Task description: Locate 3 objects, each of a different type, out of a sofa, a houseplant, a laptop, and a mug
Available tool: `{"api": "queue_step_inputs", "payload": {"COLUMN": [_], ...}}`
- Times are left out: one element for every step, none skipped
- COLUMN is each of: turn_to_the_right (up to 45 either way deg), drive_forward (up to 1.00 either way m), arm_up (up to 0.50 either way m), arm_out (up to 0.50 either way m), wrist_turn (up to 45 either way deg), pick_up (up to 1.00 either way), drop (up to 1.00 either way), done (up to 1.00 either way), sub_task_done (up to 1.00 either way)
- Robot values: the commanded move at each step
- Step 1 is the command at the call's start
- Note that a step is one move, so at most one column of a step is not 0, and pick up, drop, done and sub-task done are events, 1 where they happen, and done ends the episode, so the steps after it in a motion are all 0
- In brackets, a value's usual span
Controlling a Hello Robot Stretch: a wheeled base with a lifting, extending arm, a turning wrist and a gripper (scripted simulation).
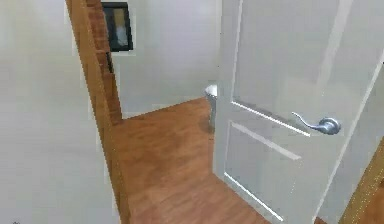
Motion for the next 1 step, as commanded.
{"api": "queue_step_inputs", "payload": {"turn_to_the_right": [6.0], "drive_forward": [0.00], "arm_up": [0.00], "arm_out": [0.00], "wrist_turn": [0.0], "pick_up": [0.00], "drop": [0.00], "done": [0.00], "sub_task_done": [0.00]}}
